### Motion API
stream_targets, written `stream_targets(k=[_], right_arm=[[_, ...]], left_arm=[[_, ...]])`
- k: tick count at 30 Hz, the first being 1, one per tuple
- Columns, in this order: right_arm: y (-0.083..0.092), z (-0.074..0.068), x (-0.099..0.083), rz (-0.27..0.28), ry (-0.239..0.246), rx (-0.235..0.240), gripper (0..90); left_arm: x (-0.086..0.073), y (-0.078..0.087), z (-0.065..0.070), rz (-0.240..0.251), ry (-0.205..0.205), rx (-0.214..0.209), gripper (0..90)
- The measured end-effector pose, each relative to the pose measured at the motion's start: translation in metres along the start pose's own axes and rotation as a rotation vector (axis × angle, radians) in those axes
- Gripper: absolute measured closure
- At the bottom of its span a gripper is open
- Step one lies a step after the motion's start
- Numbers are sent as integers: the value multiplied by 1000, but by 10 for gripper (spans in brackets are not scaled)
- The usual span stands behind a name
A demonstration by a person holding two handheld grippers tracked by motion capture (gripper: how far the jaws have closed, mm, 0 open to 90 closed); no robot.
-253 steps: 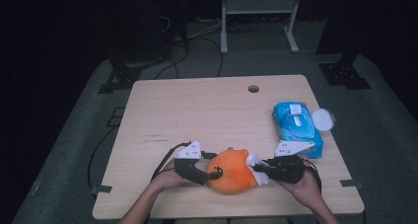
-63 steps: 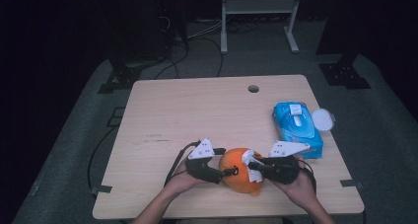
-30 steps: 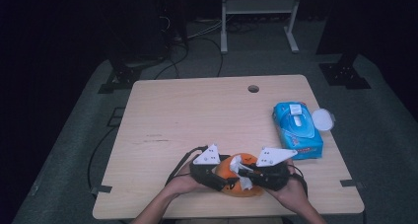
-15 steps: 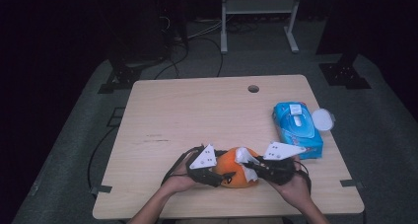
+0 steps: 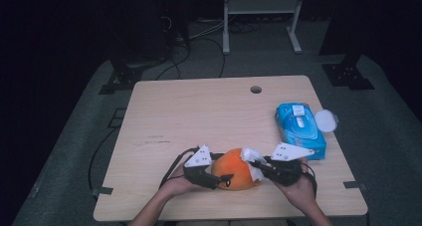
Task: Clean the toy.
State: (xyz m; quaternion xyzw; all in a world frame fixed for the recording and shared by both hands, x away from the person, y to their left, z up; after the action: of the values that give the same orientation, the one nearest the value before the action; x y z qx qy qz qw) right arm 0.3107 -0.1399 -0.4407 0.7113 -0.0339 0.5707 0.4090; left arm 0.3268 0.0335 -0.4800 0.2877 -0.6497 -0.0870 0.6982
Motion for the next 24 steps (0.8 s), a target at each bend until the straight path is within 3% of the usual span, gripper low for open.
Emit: stream_targets(k=[1,2,3,9,13,15,17,21,24], right_arm=[[0,0,0,0,0,0,806],[2,10,-5,9,-64,17,806],[3,13,-6,12,-82,19,807],[10,11,-2,19,-52,-20,805],[6,23,-11,-2,-118,11,803],[7,30,-16,-23,-129,-22,804],[11,30,-13,14,-161,-3,804],[12,13,2,55,-105,30,803],[6,8,-2,17,-76,28,801]], left_arm=[[0,0,0,0,0,0,280],[1,-1,0,-5,-4,9,280],[1,-2,1,-9,-6,13,280],[-3,0,1,-8,-14,8,279],[-4,0,-1,-1,-4,11,275],[-4,0,0,-2,-11,10,270],[-4,0,0,-1,-9,10,267],[-2,-2,3,-3,-25,20,261],[-3,-1,2,-6,-28,18,260]])
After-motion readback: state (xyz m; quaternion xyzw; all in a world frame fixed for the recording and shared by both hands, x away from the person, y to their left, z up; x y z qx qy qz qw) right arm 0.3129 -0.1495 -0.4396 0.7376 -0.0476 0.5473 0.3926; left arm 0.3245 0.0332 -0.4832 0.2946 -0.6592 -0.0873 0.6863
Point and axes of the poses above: each handheld gripper's, and its own axes: y roughly backward along the jaws, x roughly out of its top, z roughly to its right, the point moved 7 cm from there along -y, roughly forward along the jaws, and after that the axes turned 5 degrees about -z, right-handed, at the moved point
